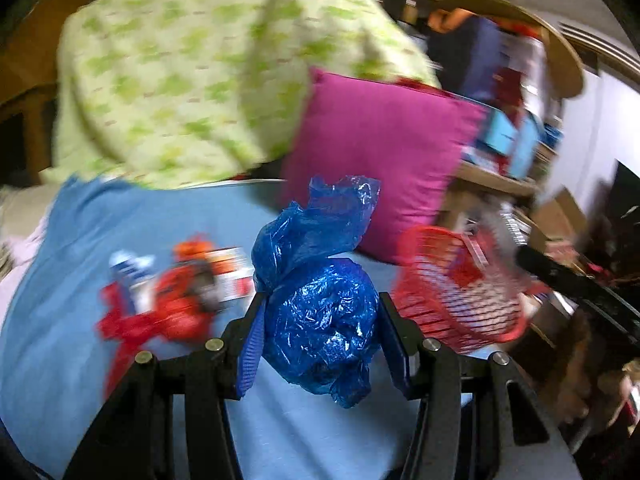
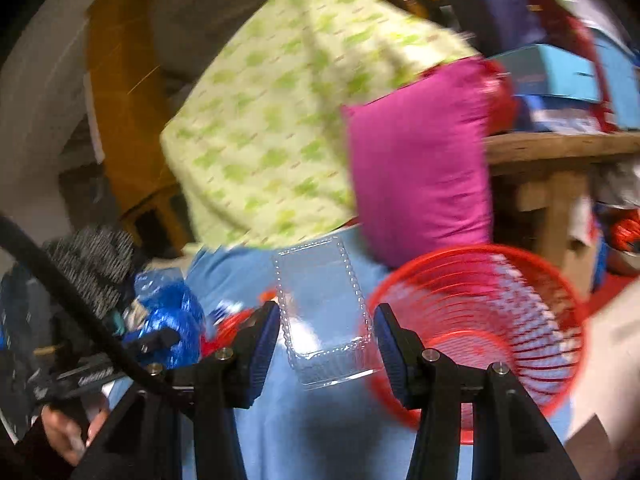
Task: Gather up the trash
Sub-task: 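Carry the blue bag to the red wastebasket and open the left gripper, then grasp the red plastic bag with the left gripper while the right gripper grasps the white tissue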
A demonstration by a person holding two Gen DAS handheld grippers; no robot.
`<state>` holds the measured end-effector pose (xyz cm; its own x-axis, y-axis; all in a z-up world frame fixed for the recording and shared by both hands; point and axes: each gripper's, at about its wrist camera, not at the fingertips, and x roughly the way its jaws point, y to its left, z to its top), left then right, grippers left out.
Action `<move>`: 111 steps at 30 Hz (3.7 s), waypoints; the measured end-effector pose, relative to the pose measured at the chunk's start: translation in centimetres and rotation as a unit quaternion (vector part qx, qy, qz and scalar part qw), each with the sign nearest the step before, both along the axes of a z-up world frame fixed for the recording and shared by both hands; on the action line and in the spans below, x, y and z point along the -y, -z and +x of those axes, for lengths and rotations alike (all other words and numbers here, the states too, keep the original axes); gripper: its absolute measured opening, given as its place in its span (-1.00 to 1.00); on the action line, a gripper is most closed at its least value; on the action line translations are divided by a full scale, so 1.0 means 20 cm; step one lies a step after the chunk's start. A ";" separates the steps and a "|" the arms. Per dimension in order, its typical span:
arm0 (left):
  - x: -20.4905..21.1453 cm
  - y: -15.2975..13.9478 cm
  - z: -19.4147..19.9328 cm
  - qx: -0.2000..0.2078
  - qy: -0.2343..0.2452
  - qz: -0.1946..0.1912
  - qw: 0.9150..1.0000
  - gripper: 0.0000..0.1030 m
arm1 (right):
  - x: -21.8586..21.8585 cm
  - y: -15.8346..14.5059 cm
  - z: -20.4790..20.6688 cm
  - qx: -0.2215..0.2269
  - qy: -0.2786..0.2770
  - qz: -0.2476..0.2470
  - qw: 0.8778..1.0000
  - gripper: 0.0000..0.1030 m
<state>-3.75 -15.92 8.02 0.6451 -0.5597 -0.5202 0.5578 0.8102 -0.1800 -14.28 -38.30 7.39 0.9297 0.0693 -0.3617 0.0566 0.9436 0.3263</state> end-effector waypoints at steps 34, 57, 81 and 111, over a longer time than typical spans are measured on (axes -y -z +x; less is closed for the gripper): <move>0.08 0.05 0.07 -0.010 0.001 0.029 1.000 0.36 | 0.33 0.02 -0.01 0.067 0.063 0.112 0.989 0.41; -0.90 0.50 0.49 -0.111 -0.210 0.007 0.971 0.43 | -0.42 0.57 1.04 -0.168 -0.100 0.042 0.980 0.41; -0.49 0.76 0.90 -0.192 -0.085 -0.001 0.978 -0.11 | -0.46 0.85 1.47 -0.280 -0.127 0.041 0.951 -0.56; -0.72 0.68 0.39 -0.180 -0.098 -0.022 0.979 -0.16 | -0.52 0.84 1.42 -0.270 -0.124 0.015 0.955 -0.08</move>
<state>4.14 -1.59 -5.48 0.5218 -0.4703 -0.7117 0.2864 0.8825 -0.3731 14.15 -27.82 -9.47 0.5625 0.2808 -0.7776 0.0013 0.9403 0.3404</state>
